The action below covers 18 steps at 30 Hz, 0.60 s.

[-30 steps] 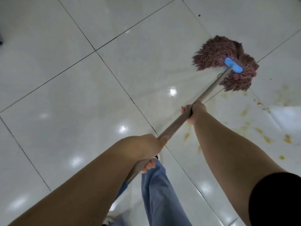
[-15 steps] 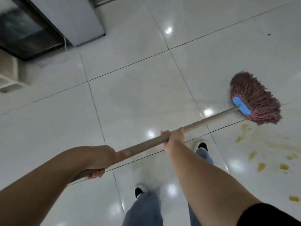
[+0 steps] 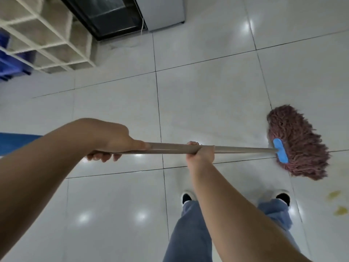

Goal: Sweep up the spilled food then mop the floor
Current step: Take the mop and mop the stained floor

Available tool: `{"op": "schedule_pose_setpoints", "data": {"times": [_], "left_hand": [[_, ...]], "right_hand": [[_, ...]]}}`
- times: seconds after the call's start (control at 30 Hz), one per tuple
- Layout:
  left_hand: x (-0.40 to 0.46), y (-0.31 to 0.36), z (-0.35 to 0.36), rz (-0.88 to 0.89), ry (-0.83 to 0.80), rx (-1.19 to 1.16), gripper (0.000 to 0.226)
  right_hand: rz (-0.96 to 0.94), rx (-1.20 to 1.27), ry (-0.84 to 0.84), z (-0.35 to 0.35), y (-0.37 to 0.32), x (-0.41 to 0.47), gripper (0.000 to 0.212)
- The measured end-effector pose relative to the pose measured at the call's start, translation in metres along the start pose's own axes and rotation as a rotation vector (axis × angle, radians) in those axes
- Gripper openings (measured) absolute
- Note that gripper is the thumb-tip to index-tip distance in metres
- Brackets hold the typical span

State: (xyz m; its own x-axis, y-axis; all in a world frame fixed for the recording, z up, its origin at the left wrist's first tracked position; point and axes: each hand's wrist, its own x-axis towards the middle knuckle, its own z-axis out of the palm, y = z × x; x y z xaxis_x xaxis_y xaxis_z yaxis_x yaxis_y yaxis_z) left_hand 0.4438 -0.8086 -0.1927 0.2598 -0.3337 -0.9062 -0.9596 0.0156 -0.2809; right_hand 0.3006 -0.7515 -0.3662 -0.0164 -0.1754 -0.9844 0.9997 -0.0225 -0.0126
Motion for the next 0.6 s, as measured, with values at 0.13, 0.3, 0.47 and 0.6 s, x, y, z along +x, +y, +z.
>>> {"op": "schedule_pose_setpoints", "data": {"times": [0.13, 0.3, 0.47, 0.6], "left_hand": [[-0.008, 0.070, -0.016, 0.013, 0.040, 0.069, 0.072], [-0.006, 0.205, -0.022, 0.085, -0.003, 0.071, 0.076], [0.003, 0.372, 0.007, 0.173, -0.087, -0.024, 0.080], [0.000, 0.517, 0.058, 0.298, -0.109, -0.062, 0.075]], "right_hand": [[-0.022, 0.076, -0.016, 0.007, -0.060, 0.010, 0.032], [-0.090, 0.147, -0.032, -0.003, -0.200, 0.035, 0.032], [-0.147, 0.098, 0.031, -0.032, -0.375, 0.081, 0.033], [-0.213, 0.044, 0.090, -0.075, -0.523, 0.106, 0.025]]}}
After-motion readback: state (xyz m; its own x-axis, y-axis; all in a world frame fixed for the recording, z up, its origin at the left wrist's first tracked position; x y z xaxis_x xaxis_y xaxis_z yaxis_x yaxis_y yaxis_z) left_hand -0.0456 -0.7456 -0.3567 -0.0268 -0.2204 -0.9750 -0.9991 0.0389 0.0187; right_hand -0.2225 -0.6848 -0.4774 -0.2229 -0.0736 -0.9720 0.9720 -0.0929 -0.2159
